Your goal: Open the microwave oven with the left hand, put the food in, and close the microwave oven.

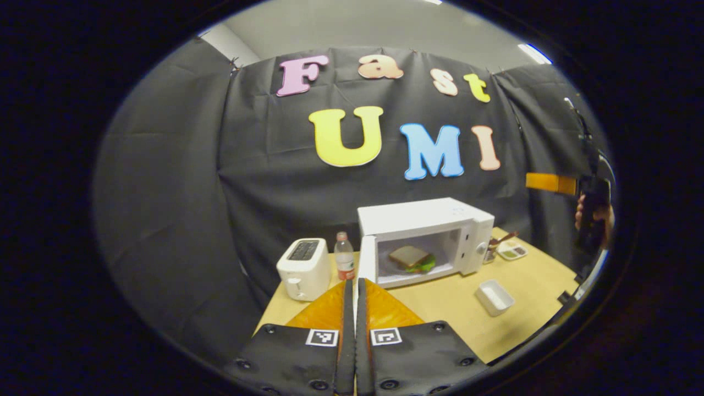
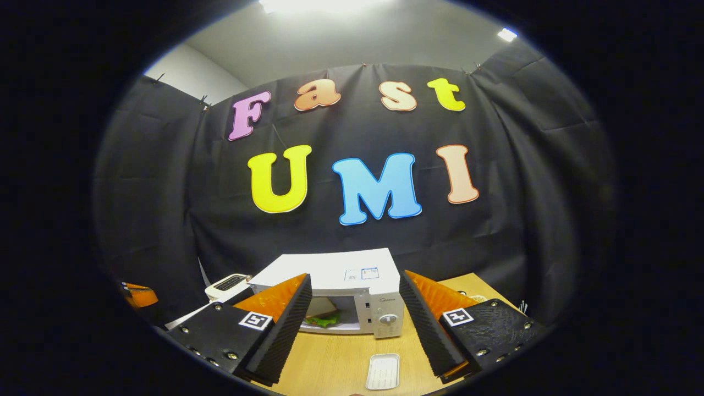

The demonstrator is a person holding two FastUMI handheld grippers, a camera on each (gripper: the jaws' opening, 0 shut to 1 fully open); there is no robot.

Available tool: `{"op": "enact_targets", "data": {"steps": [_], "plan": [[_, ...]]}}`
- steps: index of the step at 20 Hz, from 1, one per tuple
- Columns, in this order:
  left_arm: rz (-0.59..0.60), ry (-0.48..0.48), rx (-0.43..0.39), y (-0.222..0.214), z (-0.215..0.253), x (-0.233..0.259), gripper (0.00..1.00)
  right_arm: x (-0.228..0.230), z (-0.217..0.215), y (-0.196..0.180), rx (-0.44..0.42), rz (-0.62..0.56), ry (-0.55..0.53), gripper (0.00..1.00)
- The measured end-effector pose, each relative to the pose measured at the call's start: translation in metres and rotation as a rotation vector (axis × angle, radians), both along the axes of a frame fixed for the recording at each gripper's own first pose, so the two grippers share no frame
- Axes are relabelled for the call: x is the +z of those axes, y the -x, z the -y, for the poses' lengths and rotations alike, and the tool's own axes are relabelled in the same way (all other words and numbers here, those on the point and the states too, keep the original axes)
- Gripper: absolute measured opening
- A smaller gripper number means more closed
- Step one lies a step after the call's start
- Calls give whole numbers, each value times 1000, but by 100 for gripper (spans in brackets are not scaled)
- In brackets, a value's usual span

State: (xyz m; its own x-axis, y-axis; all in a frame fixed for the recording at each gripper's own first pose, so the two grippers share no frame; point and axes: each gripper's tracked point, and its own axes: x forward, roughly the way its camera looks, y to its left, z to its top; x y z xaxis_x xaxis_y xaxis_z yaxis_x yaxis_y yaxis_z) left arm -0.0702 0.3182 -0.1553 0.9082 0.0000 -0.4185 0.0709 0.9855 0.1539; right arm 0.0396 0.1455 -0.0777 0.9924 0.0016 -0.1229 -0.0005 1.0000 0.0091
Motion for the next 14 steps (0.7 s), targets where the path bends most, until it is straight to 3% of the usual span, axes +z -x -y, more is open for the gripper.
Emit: {"op": "enact_targets", "data": {"steps": [5,7,8,11,14], "plan": [[-89,-40,-7,22,-23,-38,5,1,18,-1,-26,-6,-15,96],[-102,-10,12,29,-26,-46,12,2,25,0,-35,-9,-14,96],[-102,3,28,33,-28,-48,7,1,29,-1,-37,-10,-14,97],[-150,14,74,45,-42,-72,7,-3,32,-3,-33,-18,-16,96],[-181,38,55,51,-30,-82,7,-2,33,-6,-22,-22,-7,96]]}}
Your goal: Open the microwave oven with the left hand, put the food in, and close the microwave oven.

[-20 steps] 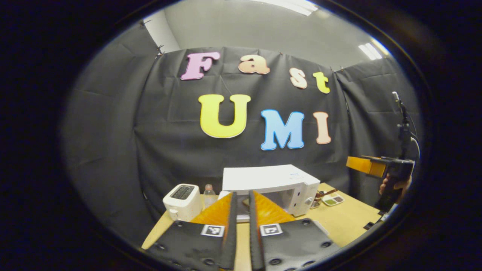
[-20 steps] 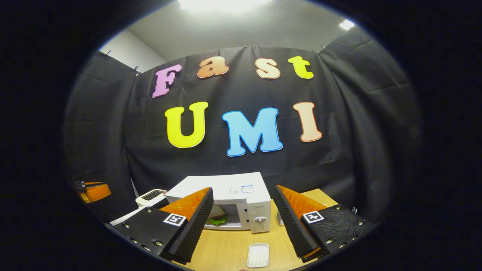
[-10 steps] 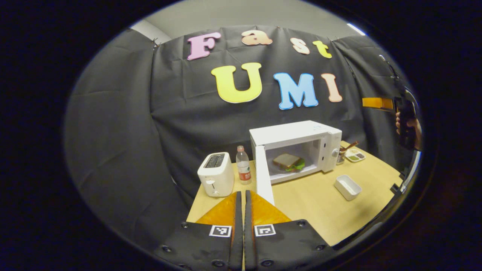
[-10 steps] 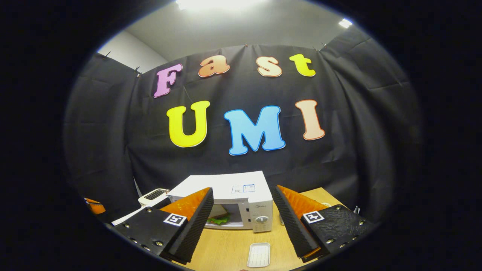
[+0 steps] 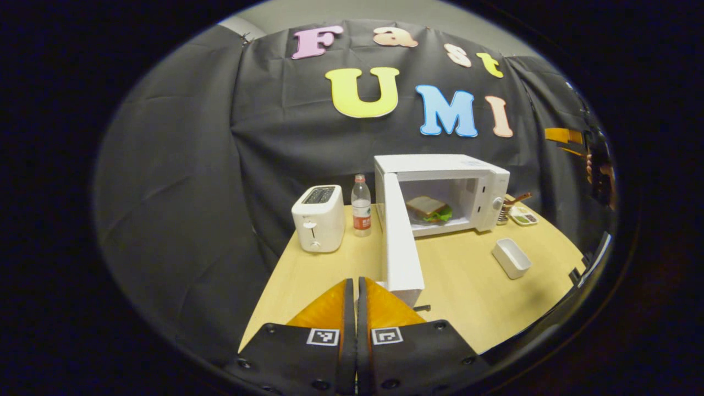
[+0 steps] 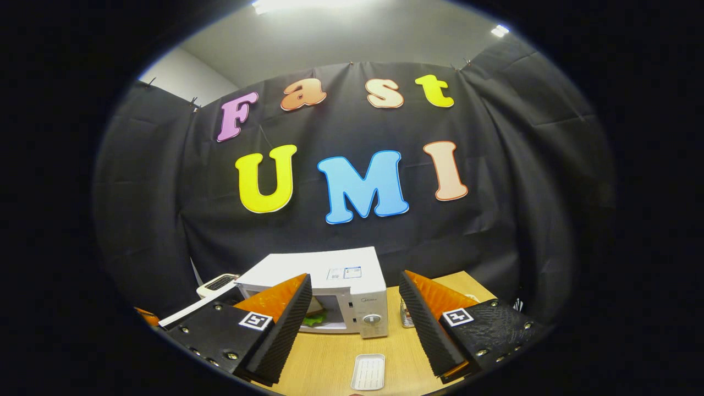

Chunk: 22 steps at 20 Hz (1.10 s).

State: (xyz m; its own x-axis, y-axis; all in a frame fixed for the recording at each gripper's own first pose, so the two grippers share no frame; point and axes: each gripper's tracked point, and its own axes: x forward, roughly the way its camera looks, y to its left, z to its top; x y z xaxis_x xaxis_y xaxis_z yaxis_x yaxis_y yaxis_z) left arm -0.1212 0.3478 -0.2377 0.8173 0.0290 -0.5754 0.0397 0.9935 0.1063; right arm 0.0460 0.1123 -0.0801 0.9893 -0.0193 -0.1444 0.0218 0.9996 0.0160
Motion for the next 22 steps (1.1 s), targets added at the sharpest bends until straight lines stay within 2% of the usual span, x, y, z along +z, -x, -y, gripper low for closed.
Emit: {"op": "enact_targets", "data": {"steps": [1,2,7,12,17,22], "plan": [[-6,-16,-8,-1,4,-2,11,0,0,-2,6,1,-1,96],[-12,-27,-13,2,6,-3,8,-1,-1,-3,11,0,-1,96],[-31,-5,-64,7,42,1,7,0,3,-9,23,9,5,96],[-23,64,-141,-2,102,8,7,8,7,-14,36,26,29,96],[-26,127,-255,-20,171,8,7,13,20,-15,31,46,35,96],[-20,156,-327,-41,213,3,7,16,32,-15,20,58,34,96]]}}
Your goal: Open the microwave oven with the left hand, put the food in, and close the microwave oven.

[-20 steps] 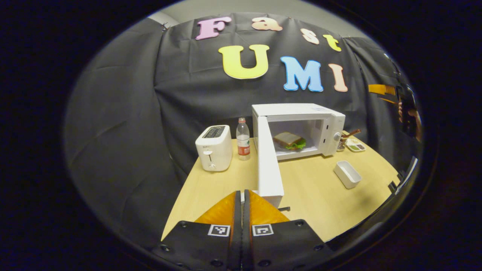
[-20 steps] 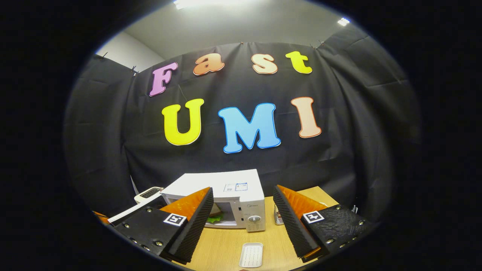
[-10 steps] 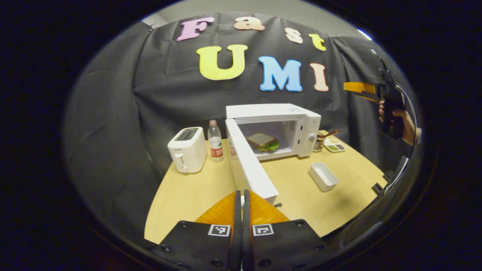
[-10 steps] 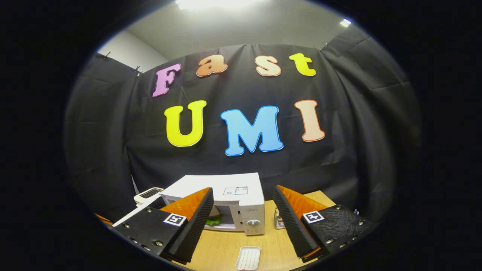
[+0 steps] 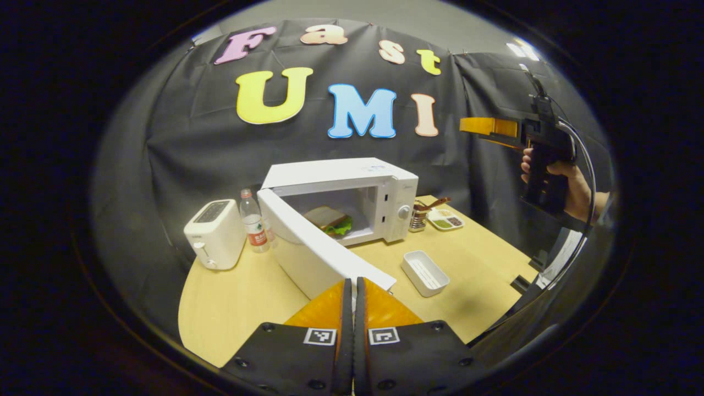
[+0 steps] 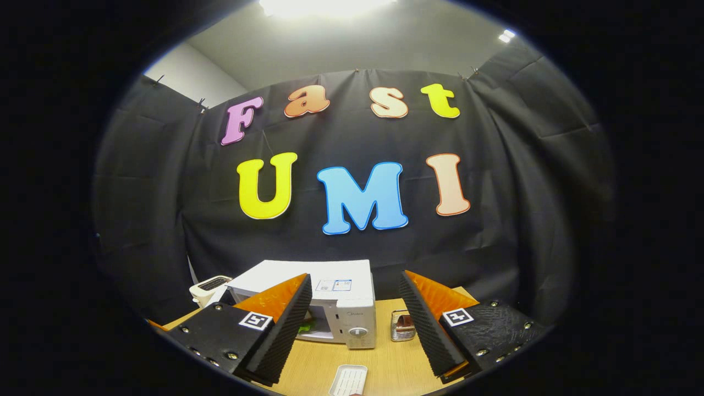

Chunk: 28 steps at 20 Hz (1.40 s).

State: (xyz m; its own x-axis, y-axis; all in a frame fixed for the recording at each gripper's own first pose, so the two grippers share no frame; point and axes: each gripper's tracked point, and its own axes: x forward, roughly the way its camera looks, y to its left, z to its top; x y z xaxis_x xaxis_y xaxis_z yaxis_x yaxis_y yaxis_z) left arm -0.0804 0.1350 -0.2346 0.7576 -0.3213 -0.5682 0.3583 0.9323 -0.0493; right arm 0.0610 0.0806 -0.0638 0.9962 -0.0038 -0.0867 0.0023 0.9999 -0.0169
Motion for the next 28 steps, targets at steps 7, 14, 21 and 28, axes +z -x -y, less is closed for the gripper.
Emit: {"op": "enact_targets", "data": {"steps": [7,14,21,28], "plan": [[-10,89,-28,-32,49,-15,7,2,28,2,-42,5,-9,96],[-9,91,-76,-63,86,-25,7,6,59,6,-89,7,14,96],[-19,115,-83,-95,112,-36,8,9,83,8,-130,6,18,97],[-2,87,-111,-127,137,-42,7,12,104,8,-170,0,40,96]]}}
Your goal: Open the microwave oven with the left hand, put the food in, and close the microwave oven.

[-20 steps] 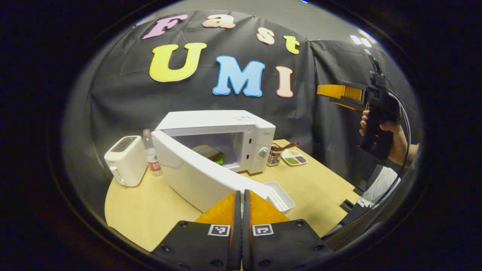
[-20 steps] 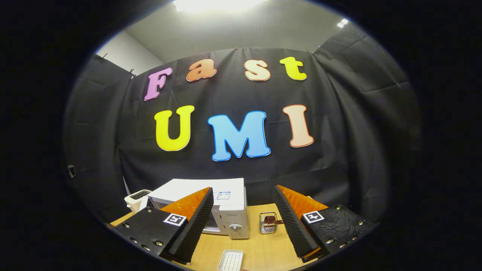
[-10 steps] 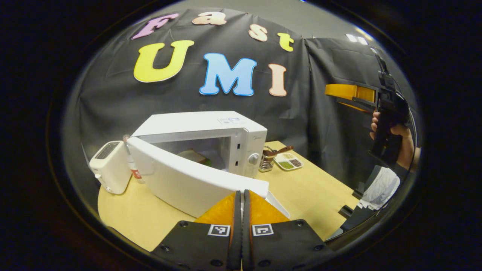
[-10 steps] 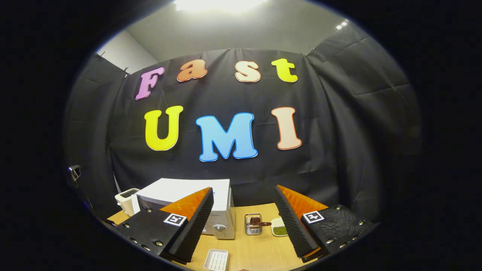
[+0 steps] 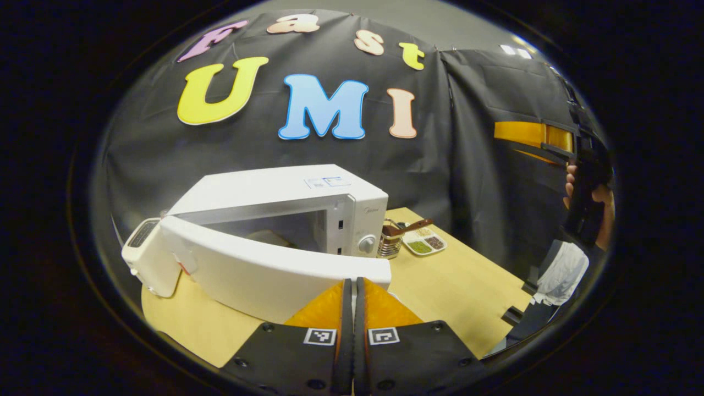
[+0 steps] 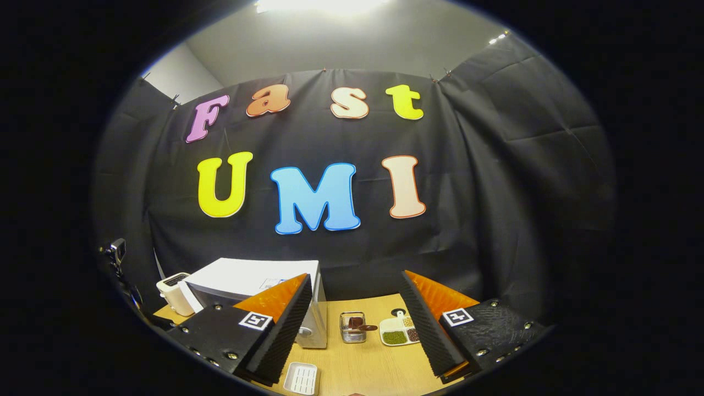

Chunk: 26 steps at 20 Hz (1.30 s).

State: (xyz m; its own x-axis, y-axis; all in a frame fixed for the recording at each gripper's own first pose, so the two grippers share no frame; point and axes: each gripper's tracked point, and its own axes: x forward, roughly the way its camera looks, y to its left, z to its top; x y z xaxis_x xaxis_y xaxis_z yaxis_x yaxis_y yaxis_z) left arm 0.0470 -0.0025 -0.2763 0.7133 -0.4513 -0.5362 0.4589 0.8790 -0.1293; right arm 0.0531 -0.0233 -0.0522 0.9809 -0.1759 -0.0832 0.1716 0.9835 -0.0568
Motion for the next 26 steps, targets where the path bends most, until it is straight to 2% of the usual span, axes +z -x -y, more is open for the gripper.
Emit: {"op": "enact_targets", "data": {"steps": [9,14,26], "plan": [[2,-7,1,-31,18,-9,8,-5,24,2,-46,-15,-10,97],[-3,-23,29,-50,24,-17,7,-8,31,4,-56,-23,-11,96],[-17,4,103,-95,40,-25,8,-18,51,-15,-46,-46,-19,96]]}}
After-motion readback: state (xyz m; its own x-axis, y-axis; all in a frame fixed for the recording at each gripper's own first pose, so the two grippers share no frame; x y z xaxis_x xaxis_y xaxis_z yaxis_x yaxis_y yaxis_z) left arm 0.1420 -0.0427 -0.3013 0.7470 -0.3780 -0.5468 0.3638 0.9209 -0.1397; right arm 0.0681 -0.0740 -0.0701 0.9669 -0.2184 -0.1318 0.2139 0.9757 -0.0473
